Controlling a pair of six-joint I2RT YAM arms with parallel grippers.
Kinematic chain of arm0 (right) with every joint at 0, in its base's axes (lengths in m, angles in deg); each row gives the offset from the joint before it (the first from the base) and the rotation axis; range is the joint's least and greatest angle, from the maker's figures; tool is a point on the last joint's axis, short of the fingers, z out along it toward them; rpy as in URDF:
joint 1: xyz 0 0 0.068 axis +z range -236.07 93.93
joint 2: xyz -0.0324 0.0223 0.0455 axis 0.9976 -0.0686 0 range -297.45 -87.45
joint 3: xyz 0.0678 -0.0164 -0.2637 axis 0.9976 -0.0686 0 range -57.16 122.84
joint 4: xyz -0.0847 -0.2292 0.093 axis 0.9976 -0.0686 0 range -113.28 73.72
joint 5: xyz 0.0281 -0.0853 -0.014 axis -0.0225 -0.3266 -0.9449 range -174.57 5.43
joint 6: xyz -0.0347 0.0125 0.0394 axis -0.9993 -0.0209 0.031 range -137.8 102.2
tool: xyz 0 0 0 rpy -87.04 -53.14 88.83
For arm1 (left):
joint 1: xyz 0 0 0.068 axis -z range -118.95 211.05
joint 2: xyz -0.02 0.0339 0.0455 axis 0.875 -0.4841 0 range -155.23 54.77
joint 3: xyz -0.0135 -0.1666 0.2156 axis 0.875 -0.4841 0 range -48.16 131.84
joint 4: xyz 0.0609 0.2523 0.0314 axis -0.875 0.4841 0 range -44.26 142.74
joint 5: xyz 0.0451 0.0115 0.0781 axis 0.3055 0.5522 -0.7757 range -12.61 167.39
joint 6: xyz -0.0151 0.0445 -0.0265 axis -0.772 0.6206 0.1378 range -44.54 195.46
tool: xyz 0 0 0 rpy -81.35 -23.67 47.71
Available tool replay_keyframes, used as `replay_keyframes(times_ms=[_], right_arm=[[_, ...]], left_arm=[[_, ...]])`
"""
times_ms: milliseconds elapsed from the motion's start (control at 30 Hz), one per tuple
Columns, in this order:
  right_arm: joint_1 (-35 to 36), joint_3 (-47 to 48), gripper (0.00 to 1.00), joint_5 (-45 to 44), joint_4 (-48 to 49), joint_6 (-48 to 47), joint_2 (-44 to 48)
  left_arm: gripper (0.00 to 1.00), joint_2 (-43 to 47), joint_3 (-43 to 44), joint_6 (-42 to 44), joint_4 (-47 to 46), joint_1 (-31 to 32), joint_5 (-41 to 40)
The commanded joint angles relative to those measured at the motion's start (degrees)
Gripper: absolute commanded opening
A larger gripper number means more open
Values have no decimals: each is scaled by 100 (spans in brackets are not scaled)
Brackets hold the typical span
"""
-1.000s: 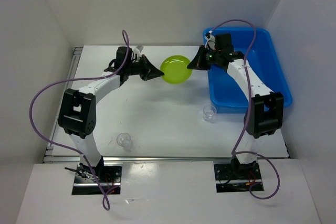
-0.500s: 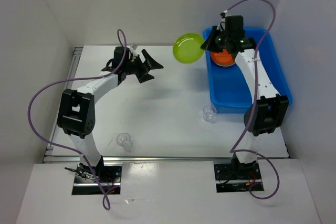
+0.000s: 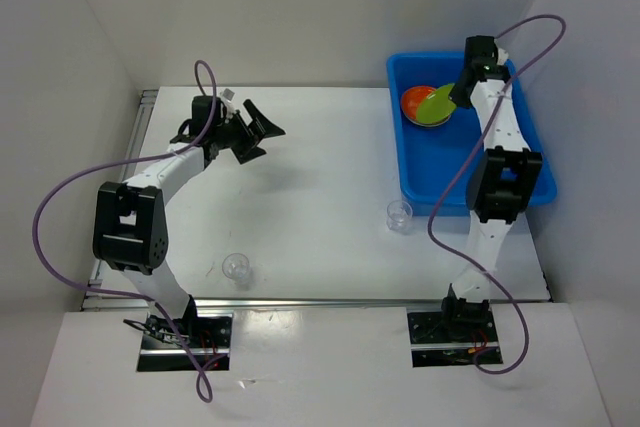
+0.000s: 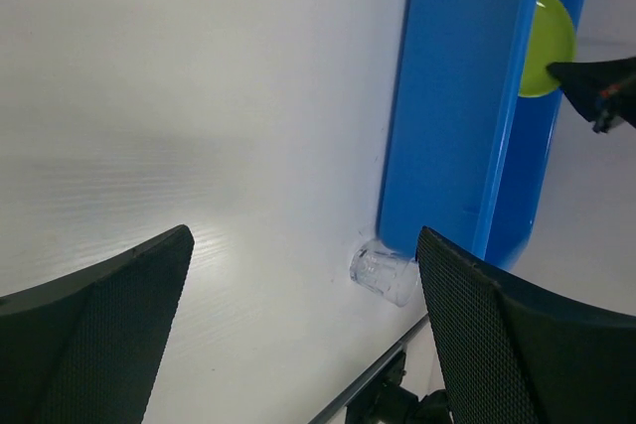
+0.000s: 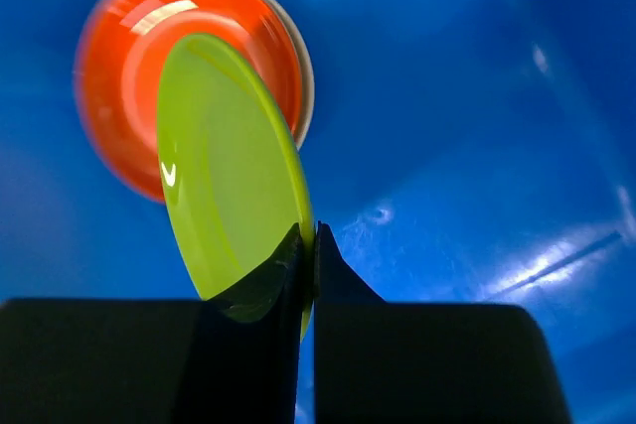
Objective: Place the mixed dishes into the plastic bin
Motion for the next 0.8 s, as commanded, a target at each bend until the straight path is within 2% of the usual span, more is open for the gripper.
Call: replay_keyframes(times_ms=[0,133,433,600,633,667,733,767], right_arm=[[99,667,1,-324,-389,97,-549],[99,1317,1,-209,-389,229,-1112],[99,3049,1,-349,-1197,343,-2597],[99,3103,2,-411,-1198,343,-2800],[99,3103,9,-411,-1198,343,-2801],[99,3103,25,-411,-1198,395,-2801],[99,3103,34,-271,-1198,396,-2801],[99,3103,46,-270,-1250,396,-2801]], left_arm=[[100,116,-41,241,-62,-41,7],[100,63,-41,293,-62,-41,60],[100,10,-103,346,-9,-41,7],[100,-42,-103,346,44,-41,7],[100,-42,-103,346,44,-41,7],[100,-42,-103,346,44,-41,7],[100,-42,-103,346,44,-41,7],[100,-42,-103,346,44,-41,7]])
